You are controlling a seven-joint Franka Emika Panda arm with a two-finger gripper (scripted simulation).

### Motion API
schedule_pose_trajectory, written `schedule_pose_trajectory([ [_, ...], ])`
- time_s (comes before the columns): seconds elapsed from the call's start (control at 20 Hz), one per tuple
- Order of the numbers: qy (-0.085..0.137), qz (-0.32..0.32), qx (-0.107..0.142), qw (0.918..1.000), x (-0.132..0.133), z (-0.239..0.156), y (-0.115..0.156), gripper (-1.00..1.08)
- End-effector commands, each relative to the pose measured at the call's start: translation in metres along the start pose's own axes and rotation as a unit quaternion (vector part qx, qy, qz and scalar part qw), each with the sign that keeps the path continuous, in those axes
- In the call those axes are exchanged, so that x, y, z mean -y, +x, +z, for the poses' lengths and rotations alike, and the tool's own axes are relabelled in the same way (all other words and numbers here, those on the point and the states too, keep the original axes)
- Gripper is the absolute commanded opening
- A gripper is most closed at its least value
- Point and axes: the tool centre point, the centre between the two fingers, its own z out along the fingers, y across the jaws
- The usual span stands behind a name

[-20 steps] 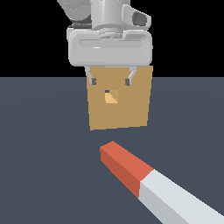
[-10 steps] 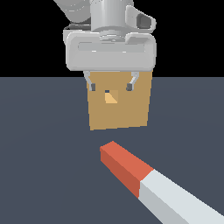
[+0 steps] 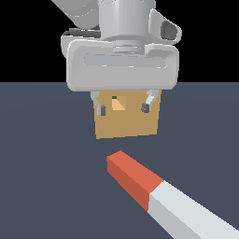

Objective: Insert the peg into the horizontal hole in a box.

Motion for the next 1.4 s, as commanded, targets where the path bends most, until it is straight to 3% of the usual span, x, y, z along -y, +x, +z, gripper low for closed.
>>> schedule_pose_trajectory([
  [0.0, 0.000, -0.022, 0.000, 0.9998, -0.001, 0.008, -0.015, 1.00],
  [0.75, -0.002, -0.152, -0.001, 0.9884, -0.024, 0.054, -0.107, 1.00],
  [1.35, -0.003, -0.204, -0.001, 0.9790, -0.042, 0.072, -0.140, 1.00],
])
